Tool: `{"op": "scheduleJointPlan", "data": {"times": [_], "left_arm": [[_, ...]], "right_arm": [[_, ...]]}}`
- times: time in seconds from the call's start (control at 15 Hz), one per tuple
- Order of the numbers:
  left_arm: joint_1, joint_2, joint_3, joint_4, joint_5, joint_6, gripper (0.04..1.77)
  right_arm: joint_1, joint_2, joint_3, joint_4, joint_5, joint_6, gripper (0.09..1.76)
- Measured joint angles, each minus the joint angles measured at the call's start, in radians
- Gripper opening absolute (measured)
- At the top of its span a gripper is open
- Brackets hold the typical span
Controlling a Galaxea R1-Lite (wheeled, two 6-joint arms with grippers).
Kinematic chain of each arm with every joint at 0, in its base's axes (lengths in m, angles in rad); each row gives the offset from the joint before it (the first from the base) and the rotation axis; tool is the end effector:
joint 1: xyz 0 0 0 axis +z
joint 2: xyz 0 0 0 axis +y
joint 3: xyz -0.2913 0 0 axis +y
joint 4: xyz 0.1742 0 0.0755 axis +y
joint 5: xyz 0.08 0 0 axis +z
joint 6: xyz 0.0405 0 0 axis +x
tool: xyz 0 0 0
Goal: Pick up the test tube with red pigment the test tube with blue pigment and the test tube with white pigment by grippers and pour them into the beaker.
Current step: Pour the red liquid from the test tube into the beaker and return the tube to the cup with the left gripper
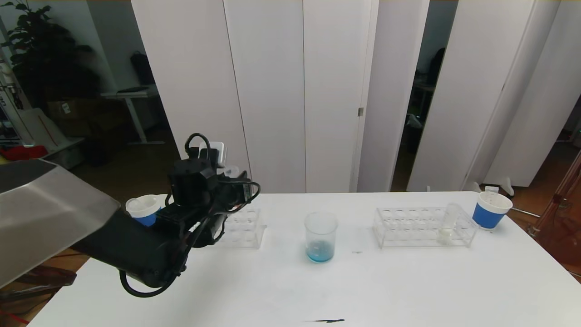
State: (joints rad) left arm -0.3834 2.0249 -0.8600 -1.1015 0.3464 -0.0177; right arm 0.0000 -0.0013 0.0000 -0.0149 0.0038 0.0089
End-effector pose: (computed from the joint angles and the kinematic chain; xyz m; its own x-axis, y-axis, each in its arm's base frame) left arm 0.3611 -0.1308 0.1241 0.9976 -0.0363 -0.0596 0.0366 0.9993 0.0038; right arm 0.0033 0.0002 0.0773 0.9999 0.0038 0.0162 -0.0039 1.0000 0.0088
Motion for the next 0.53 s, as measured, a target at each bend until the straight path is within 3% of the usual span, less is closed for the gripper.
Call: {"op": "scheduleJointPlan", "data": {"times": [0.33,0.53], "left_arm": [[-0.021,-0.152,-0.142,0.249,-0.104,0.000,0.60],[-0.047,-0.200,-0.237,0.334,-0.160,0.000,0.60]], "right_arm": [[0.000,0.000,0.000,0.000,0.000,0.001,1.75],[0.000,0.000,0.000,0.000,0.000,0.000,1.75]]}}
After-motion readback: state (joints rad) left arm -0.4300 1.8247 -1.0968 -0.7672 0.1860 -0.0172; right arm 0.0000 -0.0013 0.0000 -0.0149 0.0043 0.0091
